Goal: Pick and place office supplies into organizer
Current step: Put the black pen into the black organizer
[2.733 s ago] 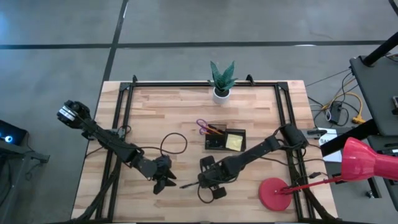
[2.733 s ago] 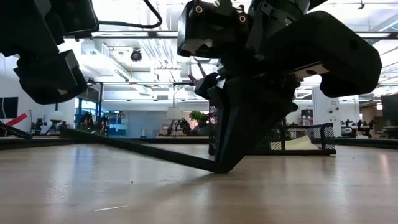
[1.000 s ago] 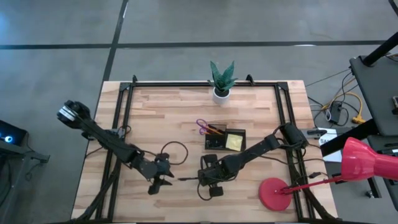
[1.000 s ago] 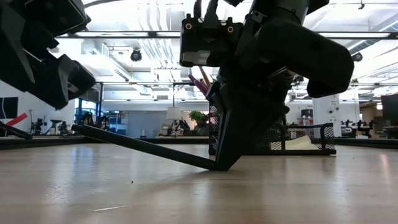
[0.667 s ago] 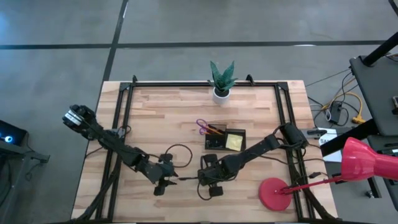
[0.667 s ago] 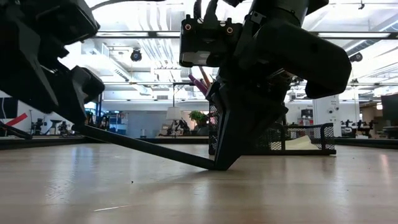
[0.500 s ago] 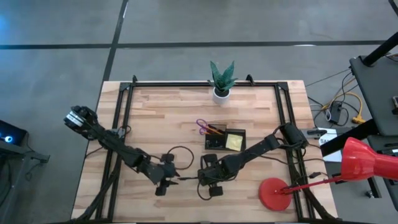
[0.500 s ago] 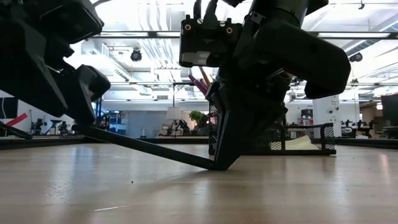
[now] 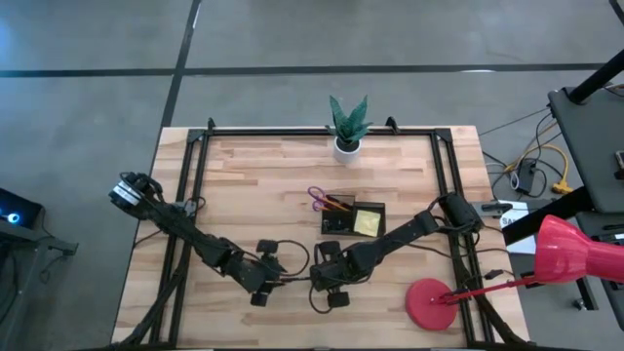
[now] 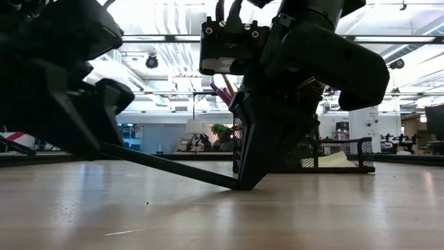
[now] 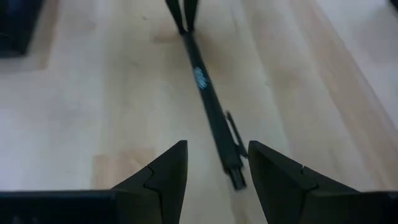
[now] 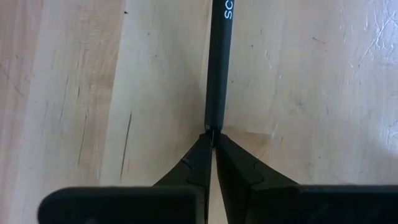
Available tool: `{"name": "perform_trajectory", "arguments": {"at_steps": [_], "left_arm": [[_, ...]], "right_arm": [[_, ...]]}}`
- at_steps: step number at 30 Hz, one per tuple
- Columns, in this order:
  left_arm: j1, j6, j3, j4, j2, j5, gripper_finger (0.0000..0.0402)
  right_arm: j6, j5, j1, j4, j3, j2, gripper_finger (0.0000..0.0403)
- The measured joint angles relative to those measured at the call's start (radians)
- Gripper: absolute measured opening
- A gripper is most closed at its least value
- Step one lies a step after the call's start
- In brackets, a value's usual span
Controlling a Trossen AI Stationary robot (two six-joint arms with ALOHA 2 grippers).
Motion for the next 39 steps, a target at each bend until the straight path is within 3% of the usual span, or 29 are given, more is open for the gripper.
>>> {"name": "perform_trajectory", "arguments": {"at_steps": [14,26,36,39], "left_arm": [[0.005,-0.001,0.004,-0.001,-0.003,-0.002,0.0153],[0.014,0.022,0.003,-0.001,0.003,-0.001,0.0068],[0.027,0.023,0.005,-0.033,-0.001,0.002,0.0035],[0.029,0.027,0.008,-0.076,-0.023,0.007,0.0033]], "right_arm": [[-0.002,0.000,0.000,0.008,0.000,0.000,0.0013],[0.000,0.000,-0.001,0.029,-0.001,0.001,0.0013],[0.060,0.005,0.000,0.023,-0.001,-0.010,0.0013],[0.180,0.118,0.014,-0.038,-0.004,-0.036,0.0013]]}}
